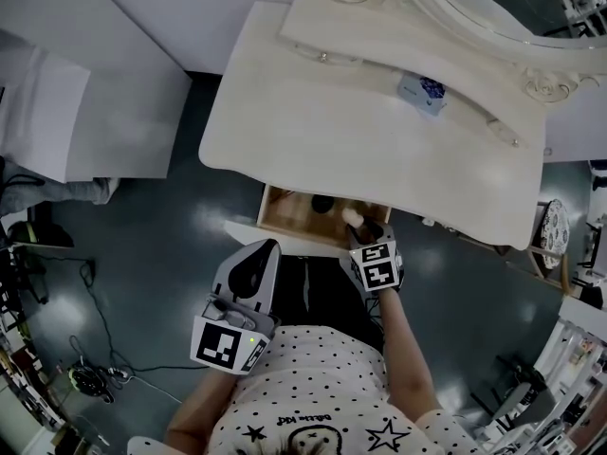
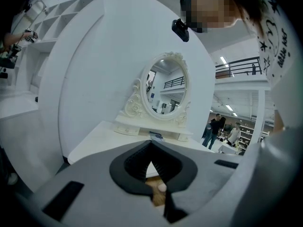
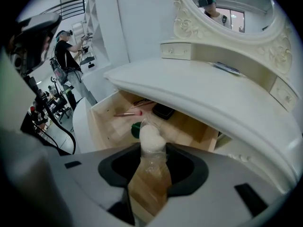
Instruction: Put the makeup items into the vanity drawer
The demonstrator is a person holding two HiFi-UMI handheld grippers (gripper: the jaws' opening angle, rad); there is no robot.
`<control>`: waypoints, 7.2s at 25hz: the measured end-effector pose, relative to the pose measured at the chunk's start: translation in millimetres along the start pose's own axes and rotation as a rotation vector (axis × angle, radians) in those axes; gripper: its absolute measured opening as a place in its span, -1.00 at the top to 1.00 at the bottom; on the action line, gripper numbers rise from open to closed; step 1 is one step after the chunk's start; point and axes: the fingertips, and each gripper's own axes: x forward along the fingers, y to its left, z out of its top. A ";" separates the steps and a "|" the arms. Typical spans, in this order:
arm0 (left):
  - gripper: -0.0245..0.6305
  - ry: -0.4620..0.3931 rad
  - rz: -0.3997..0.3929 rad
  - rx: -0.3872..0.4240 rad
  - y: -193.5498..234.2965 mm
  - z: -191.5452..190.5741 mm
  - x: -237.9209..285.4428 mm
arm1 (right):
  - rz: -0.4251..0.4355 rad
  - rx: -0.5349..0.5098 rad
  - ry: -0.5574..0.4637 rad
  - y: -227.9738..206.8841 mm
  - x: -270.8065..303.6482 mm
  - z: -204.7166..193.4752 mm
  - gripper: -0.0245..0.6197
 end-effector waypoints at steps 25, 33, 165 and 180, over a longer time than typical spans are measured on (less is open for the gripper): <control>0.93 -0.014 0.002 0.000 -3.8 2.4 2.1 | -0.007 -0.030 -0.048 -5.2 -5.5 16.2 0.36; 0.93 -0.018 -0.002 0.004 -6.4 3.9 2.6 | -0.035 0.002 -0.105 -7.7 -17.0 23.8 0.62; 0.93 -0.233 -0.074 0.130 18.6 79.2 -63.6 | -0.138 0.255 -0.721 52.1 -251.7 131.8 0.90; 0.93 -0.233 -0.078 0.107 24.0 78.1 -63.5 | -0.144 0.247 -0.706 55.1 -248.7 132.8 0.90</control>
